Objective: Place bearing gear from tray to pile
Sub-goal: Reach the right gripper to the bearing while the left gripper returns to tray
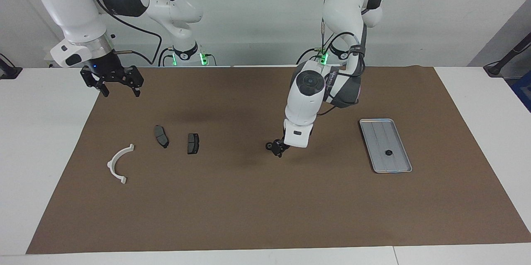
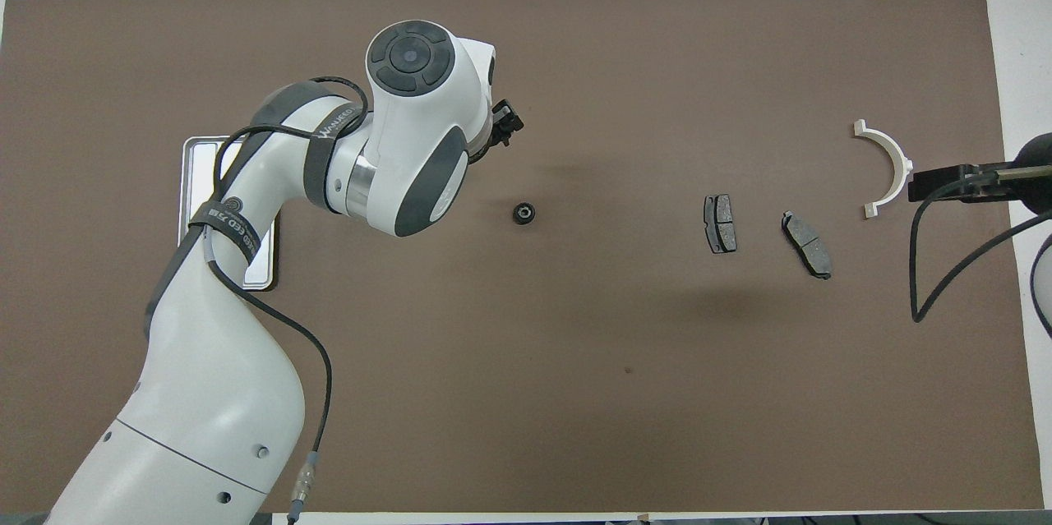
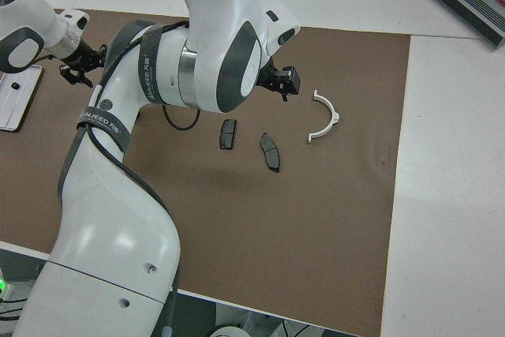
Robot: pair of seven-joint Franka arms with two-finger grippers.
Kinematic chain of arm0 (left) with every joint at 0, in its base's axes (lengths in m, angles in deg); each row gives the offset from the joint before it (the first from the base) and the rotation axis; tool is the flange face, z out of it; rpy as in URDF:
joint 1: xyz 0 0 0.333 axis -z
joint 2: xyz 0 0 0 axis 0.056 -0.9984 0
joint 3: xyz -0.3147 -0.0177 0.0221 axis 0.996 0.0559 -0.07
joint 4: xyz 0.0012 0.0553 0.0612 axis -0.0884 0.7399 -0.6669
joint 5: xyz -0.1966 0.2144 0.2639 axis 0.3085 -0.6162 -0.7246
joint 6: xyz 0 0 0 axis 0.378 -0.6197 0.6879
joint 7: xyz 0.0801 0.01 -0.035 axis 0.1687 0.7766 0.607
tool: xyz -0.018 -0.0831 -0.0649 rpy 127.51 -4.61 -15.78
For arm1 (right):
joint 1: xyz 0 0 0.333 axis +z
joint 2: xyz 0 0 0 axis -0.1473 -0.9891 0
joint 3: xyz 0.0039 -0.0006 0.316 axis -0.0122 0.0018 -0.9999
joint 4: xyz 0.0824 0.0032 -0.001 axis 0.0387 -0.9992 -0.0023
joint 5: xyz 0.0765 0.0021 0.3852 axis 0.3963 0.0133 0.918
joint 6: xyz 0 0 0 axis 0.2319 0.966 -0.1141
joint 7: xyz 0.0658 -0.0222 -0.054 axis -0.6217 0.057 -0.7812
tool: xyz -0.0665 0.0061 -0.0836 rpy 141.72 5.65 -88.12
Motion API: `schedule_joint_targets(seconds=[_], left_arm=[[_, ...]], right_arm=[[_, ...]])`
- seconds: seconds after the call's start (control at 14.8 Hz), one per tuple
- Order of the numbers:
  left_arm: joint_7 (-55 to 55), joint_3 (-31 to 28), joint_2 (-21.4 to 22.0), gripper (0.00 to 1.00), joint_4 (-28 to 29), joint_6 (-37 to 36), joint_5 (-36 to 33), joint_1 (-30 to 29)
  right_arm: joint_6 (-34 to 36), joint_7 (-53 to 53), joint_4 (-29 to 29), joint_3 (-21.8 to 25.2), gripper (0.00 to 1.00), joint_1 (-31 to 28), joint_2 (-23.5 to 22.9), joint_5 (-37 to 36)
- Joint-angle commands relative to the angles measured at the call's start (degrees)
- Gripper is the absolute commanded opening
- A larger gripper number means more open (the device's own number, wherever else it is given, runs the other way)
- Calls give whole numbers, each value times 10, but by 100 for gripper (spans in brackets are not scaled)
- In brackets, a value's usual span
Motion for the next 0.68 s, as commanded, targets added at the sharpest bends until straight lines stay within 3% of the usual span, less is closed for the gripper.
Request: schedule_joint_targets(seconds=[0.0,0.2,0.34,0.61], left_arm=[[5,-16,21,100,35,-4,-7,3],[1,-49,36,100,40,-13,-7,3],[-49,-56,63,100,70,-17,-8,-30],[-274,-57,117,100,147,-18,-7,-123]], right_arm=[[-49,21,29,-10,100,15,-73,10],[-52,48,133,-9,100,49,-177,0],[-51,50,190,-9,100,62,-227,-1],[-70,183,186,-9,99,136,-247,-30]])
